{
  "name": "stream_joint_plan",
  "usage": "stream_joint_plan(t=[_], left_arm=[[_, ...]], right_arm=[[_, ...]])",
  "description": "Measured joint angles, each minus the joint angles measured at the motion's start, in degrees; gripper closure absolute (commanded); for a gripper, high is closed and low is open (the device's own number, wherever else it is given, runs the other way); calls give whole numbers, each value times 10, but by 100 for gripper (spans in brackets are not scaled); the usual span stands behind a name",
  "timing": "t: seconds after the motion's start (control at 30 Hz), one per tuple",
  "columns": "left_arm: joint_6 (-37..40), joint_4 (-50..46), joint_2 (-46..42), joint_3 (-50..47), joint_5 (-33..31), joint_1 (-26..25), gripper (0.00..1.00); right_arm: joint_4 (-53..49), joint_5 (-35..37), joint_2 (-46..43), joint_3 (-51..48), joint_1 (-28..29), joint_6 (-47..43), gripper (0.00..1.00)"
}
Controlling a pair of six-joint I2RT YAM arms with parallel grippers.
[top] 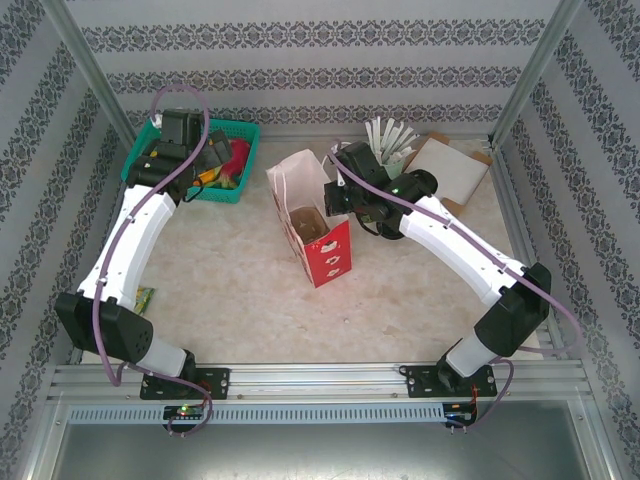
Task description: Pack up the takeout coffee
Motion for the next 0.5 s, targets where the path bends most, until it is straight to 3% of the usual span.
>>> stream_joint_plan(t=[0.5], left_arm=[[-26, -32, 58, 7, 89, 0, 0]], right_arm=[[4, 47, -6, -24, 0, 71, 100]])
